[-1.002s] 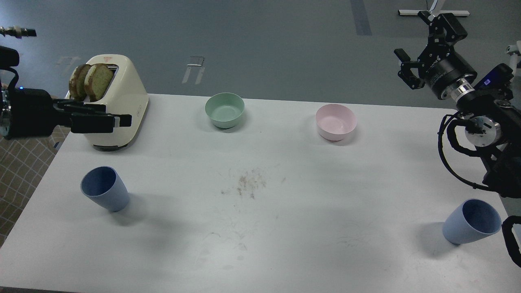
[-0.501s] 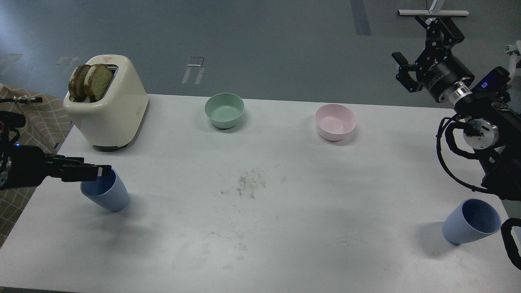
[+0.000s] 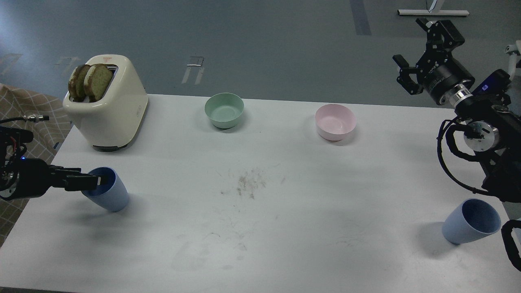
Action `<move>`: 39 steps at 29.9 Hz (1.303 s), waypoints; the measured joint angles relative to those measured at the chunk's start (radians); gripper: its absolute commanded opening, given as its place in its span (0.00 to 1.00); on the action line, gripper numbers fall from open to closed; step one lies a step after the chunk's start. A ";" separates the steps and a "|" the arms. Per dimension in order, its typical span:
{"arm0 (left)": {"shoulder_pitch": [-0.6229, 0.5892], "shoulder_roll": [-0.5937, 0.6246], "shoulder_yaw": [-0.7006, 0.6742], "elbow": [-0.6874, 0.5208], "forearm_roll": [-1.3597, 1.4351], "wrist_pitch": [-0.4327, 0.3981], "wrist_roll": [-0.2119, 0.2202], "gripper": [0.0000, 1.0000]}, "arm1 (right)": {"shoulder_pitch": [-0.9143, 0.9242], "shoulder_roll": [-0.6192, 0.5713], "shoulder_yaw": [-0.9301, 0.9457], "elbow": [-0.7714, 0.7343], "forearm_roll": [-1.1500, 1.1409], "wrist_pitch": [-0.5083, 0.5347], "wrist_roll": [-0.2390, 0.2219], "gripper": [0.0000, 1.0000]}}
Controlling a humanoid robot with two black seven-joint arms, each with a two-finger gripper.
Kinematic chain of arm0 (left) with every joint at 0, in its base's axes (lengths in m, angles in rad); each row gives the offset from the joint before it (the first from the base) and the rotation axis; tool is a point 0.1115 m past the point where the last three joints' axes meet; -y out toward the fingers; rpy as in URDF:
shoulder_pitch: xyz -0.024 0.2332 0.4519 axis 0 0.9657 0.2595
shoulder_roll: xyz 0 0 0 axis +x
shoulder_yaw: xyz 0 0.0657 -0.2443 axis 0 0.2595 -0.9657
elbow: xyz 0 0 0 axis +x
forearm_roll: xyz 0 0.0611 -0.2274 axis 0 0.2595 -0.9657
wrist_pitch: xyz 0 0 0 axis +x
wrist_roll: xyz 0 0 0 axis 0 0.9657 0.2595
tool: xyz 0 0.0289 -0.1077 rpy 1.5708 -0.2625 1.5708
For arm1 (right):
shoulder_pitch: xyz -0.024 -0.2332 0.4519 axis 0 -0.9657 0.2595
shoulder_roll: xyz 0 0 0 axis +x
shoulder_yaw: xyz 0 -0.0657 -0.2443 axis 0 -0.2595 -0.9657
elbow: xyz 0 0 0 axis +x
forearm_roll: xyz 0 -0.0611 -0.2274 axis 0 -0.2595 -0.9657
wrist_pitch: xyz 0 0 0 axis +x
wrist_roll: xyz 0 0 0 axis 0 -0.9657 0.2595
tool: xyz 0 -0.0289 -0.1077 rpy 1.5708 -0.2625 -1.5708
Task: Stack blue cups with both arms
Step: 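Lower the left gripper to the blue cup nearest it and grasp it, then lift the blue cup with the left gripper and carry it to table center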
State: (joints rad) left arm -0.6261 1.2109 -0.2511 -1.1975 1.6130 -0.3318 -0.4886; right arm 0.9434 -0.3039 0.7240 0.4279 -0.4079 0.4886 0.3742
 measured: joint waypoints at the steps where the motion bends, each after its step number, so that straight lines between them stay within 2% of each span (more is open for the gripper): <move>1: 0.002 -0.001 0.000 0.005 0.008 0.001 0.000 0.62 | 0.000 0.000 0.000 0.000 0.000 0.000 0.000 1.00; 2: 0.005 -0.003 0.000 0.011 0.019 0.003 0.000 0.54 | 0.000 0.000 0.000 0.000 0.000 0.000 0.000 1.00; 3: 0.007 -0.006 0.000 0.016 0.032 0.004 0.000 0.35 | 0.000 0.000 0.000 0.000 0.000 0.000 0.000 1.00; 5: 0.009 -0.012 0.000 0.021 0.052 0.006 0.000 0.19 | 0.000 0.000 0.000 0.000 0.000 0.000 0.000 1.00; 6: 0.009 -0.015 0.000 0.022 0.061 0.006 0.000 0.07 | 0.000 0.000 0.000 0.000 0.000 0.000 0.000 1.00; 8: 0.009 -0.017 0.001 0.022 0.069 0.007 0.000 0.00 | 0.000 -0.001 0.000 0.000 0.000 0.000 0.000 1.00; 20: 0.005 0.000 0.006 0.013 0.091 0.011 0.000 0.00 | -0.002 0.000 0.000 0.000 0.000 0.000 0.000 1.00; 24: -0.017 0.025 -0.005 -0.038 0.100 0.011 0.000 0.00 | -0.002 0.000 0.000 0.000 0.000 0.000 0.000 1.00; 30: -0.169 0.034 -0.005 -0.160 0.193 -0.002 0.000 0.00 | 0.036 -0.003 0.002 0.003 0.000 0.000 0.000 1.00; 33: -0.271 0.004 -0.005 -0.209 0.259 -0.052 0.000 0.00 | 0.097 -0.012 0.002 0.006 0.000 0.000 0.000 1.00; 36: -0.373 -0.089 -0.003 -0.235 0.280 -0.131 0.000 0.00 | 0.152 -0.014 -0.003 0.006 -0.002 0.000 -0.004 1.00; 39: -0.465 -0.234 0.002 -0.230 0.309 -0.153 0.000 0.00 | 0.235 -0.009 -0.033 -0.001 -0.005 0.000 -0.007 1.00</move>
State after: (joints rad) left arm -1.0916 0.9767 -0.2491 -1.4279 1.9216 -0.4853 -0.4890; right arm 1.1782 -0.3126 0.6913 0.4266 -0.4127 0.4888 0.3674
